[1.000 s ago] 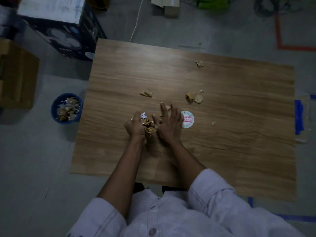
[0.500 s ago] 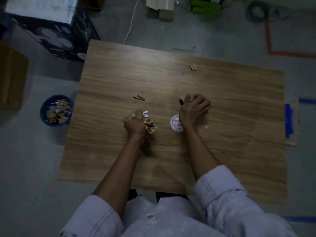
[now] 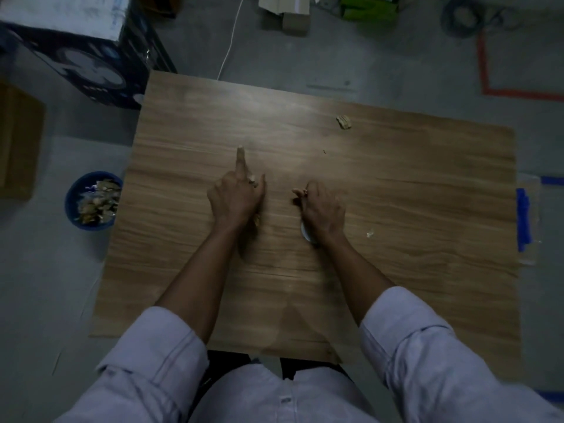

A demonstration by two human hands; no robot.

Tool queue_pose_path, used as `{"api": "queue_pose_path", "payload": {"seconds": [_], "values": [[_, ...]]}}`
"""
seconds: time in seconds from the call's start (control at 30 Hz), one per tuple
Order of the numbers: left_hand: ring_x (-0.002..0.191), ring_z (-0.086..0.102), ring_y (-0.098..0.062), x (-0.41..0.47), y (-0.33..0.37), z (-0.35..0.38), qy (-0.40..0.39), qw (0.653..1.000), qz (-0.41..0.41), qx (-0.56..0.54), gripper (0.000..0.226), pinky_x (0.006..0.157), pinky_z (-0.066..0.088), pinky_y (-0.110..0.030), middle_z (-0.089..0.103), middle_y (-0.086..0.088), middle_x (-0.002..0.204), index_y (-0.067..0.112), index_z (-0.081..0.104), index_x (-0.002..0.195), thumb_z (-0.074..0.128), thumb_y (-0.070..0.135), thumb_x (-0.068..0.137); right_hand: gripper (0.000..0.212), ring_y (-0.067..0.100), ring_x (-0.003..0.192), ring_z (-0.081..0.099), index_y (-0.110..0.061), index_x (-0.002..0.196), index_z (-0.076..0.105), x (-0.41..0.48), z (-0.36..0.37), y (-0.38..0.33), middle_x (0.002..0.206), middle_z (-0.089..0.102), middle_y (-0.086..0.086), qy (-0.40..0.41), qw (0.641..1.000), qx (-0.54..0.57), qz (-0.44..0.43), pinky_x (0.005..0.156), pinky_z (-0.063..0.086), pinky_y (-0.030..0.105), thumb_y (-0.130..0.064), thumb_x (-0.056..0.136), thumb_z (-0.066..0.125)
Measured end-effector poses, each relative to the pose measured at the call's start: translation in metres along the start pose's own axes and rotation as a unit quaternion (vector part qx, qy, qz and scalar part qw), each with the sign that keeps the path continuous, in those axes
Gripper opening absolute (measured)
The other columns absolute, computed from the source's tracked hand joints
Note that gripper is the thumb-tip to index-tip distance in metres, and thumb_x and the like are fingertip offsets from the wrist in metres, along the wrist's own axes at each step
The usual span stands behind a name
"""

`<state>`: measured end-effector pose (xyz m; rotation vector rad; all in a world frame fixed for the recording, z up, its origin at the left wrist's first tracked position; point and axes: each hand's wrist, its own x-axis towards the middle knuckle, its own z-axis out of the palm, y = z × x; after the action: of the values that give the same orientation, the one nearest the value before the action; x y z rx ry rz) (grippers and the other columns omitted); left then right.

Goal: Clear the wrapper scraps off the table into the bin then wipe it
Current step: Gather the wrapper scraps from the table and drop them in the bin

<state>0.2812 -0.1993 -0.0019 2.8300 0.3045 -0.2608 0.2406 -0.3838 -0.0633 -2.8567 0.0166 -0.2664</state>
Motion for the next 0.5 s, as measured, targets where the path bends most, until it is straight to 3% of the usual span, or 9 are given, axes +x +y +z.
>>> {"api": "queue_pose_path", "payload": {"seconds": [0.1, 0.23, 0.5], "values": [[0.107, 0.065, -0.043, 0.006, 0.005, 0.004, -0.036, 0.999, 0.007, 0.032, 0.055, 0.087, 0.048, -0.045, 0.068, -0.018, 0.117, 0.018, 0.044, 0.141, 0.048, 0.053, 0.099, 0.044, 0.034, 0.057, 0.061, -0.013, 0.082, 0.057, 0.009, 0.004, 0.007, 0.073, 0.063, 0.008, -0.001, 1.000, -0.013, -0.021, 0.050, 0.027, 0.028, -0.051, 0.095, 0.040], [0.106, 0.064, -0.040, 0.003, 0.009, 0.007, -0.039, 0.997, 0.034, 0.061, 0.039, 0.084, 0.047, -0.044, 0.066, -0.016, 0.115, 0.012, 0.046, 0.125, 0.050, 0.041, 0.098, 0.041, 0.030, 0.054, 0.061, -0.018, 0.077, 0.056, 0.010, 0.009, 0.009, 0.066, 0.062, 0.003, 0.031, 0.999, -0.026, -0.023, 0.041, 0.035, 0.027, -0.053, 0.095, 0.047], [0.109, 0.059, -0.036, -0.012, 0.007, 0.011, -0.047, 0.994, 0.078, 0.060, 0.029, 0.086, 0.045, -0.043, 0.062, -0.010, 0.116, 0.017, 0.064, 0.112, 0.054, 0.037, 0.094, 0.040, 0.030, 0.071, 0.055, -0.017, 0.085, 0.064, -0.008, 0.012, 0.012, 0.084, 0.059, 0.007, 0.028, 0.999, -0.017, -0.037, 0.055, 0.037, 0.036, -0.052, 0.101, 0.053]]}}
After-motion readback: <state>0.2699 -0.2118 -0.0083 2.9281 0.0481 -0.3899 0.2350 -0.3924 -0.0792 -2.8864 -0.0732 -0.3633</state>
